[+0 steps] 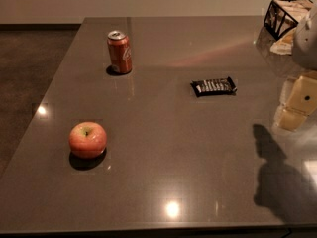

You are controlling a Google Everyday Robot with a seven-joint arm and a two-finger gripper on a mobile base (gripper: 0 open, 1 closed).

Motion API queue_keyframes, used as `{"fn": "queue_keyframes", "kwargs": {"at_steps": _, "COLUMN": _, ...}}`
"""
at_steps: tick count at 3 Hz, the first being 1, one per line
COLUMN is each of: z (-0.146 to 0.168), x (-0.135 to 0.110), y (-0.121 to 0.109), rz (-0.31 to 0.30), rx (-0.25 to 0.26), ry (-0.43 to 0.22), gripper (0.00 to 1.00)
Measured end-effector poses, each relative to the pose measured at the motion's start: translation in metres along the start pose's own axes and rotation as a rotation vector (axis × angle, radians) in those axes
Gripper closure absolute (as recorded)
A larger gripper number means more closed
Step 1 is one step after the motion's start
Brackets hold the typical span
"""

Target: Pick apple

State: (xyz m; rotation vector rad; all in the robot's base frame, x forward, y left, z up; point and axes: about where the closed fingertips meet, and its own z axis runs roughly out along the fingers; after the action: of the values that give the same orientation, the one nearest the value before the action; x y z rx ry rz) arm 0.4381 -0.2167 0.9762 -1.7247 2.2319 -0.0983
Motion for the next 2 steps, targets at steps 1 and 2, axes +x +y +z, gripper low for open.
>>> {"fn": "queue_keyframes", "kwargs": {"at_steps": 1, "z": 0.0, "x": 0.0, "y": 0.0, "rz": 0.0, "rx": 0.0, "ry": 0.0, "gripper": 0.0}}
{"fn": "queue_keyframes", "kwargs": {"at_steps": 2, "z": 0.006, "x": -0.021, "y": -0.002, "rz": -0.014, "rx": 0.016, "ry": -0.042, "gripper": 0.0}}
